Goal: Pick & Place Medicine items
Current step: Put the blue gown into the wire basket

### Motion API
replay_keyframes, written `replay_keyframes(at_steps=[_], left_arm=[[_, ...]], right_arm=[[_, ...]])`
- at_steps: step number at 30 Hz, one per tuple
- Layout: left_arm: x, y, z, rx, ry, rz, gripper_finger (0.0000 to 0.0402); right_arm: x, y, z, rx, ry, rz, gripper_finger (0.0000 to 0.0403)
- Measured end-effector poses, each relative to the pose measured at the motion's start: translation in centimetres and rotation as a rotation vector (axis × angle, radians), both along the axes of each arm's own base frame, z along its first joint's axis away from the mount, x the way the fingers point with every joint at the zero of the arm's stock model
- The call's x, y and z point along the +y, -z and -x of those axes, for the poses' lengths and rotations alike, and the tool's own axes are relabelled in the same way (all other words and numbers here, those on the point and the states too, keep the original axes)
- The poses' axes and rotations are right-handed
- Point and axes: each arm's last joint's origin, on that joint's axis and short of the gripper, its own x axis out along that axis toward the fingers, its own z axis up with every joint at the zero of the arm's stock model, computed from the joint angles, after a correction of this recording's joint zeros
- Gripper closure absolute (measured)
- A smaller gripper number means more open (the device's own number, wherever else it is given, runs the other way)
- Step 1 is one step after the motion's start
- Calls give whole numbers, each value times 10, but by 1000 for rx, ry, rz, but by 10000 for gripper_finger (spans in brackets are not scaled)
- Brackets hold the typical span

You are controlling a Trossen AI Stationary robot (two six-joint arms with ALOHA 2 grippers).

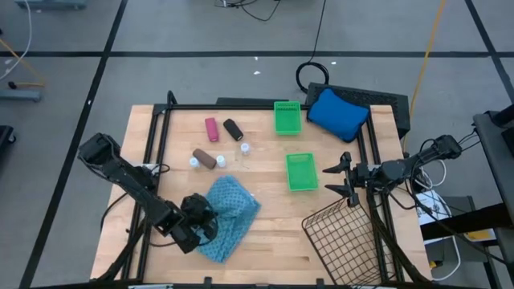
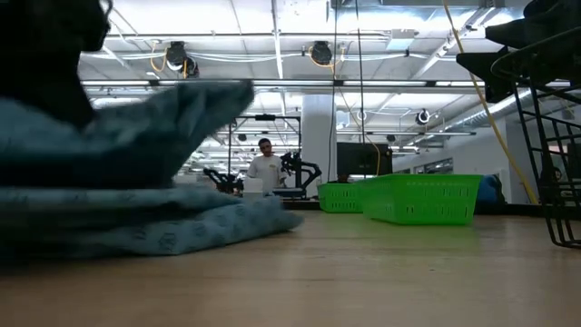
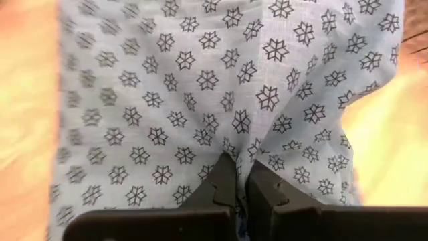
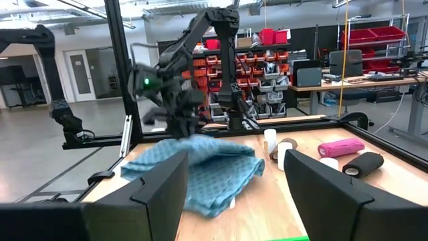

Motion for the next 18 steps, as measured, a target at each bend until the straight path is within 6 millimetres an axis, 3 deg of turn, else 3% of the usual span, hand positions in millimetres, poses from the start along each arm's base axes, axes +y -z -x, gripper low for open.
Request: replay_keyframes(at_steps=[4,8,13,18], left_arm=[[0,-23,0,-60,60,-18,396],[0,-27,0,-45,92,6,396],[1,-8,-8,72,105,38,392],[0,16,-26,119,85,85,345]], right_arm=[[0,0,0,0,0,0,165],[0,0,0,0,0,0,165],[0,0,0,-1,0,0,165],[0,0,0,0,0,0,165]])
